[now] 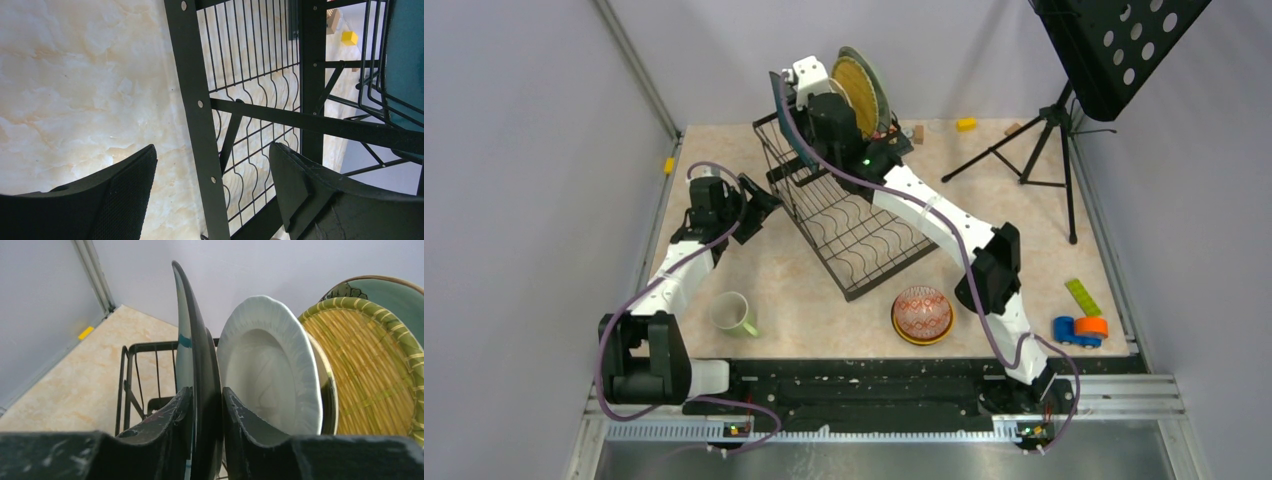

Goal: Load the mixed dishes into the dish rack
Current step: Insert the plate into the dish rack.

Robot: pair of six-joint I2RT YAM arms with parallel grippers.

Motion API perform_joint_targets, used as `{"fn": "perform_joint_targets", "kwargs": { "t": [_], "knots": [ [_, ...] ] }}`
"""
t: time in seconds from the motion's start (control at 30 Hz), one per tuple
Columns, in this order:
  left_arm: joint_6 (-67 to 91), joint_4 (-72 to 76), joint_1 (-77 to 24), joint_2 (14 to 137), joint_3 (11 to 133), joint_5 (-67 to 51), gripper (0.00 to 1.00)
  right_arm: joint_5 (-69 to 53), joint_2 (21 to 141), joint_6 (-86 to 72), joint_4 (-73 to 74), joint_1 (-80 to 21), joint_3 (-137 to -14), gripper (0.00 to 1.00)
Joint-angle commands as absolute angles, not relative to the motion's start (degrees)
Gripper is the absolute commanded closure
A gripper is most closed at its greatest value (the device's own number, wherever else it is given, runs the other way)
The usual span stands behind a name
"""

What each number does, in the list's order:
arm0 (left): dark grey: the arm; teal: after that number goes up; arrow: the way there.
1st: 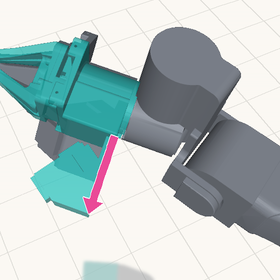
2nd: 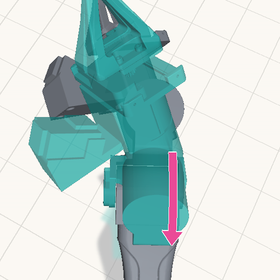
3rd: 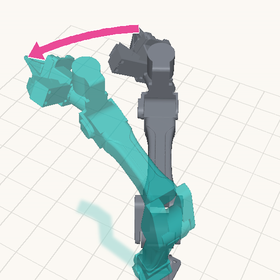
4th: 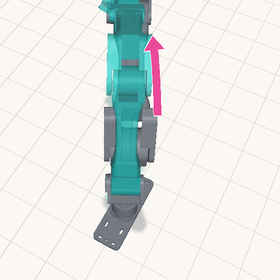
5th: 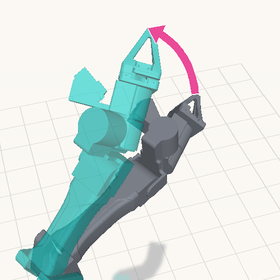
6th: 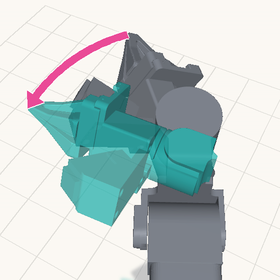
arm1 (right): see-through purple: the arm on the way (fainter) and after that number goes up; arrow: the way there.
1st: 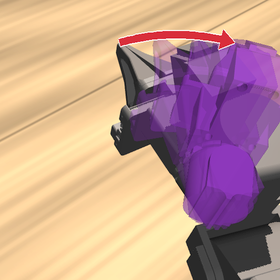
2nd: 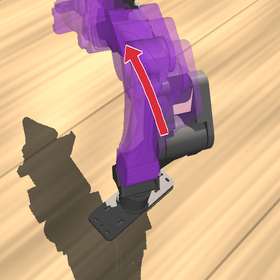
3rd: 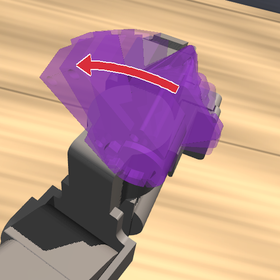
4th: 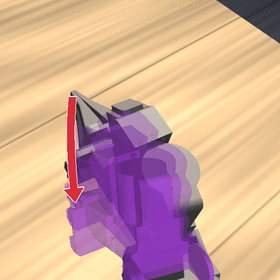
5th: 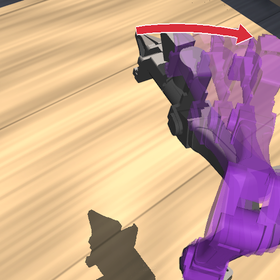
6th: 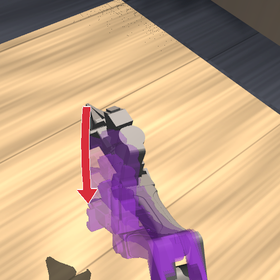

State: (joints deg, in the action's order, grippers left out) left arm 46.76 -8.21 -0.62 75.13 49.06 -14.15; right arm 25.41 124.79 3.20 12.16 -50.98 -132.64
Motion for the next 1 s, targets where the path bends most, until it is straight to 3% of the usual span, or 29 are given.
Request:
{"fn": "perform_joint_targets", "kwargs": {
  "t": [0.0, 0.13, 0.6, 0.97],
  "knots": [
    [46.42, -6.94, -0.42, 73.5, 49.13, -15.08, 0.14, 25.14, 119.09, 1.94, 6.68, -52.33, -132.71, 0.68],
    [46.41, -7.03, -0.35, 73.4, 49.2, -15.2, 0.14, 24.53, 118.19, 1.82, 6.8, -52.35, -132.67, 0.59],
    [45.48, -8.54, -0.36, 72.07, 48.91, -15.22, 0.14, 22.08, 115.4, 0.48, 8.43, -52.3, -132.83, 0.52],
    [44.38, -9.5, -0.42, 70.61, 46.27, -15.57, 0.14, 19.02, 107.69, -1.65, 8.19, -52.25, -126.12, 0.49]
  ]
}}
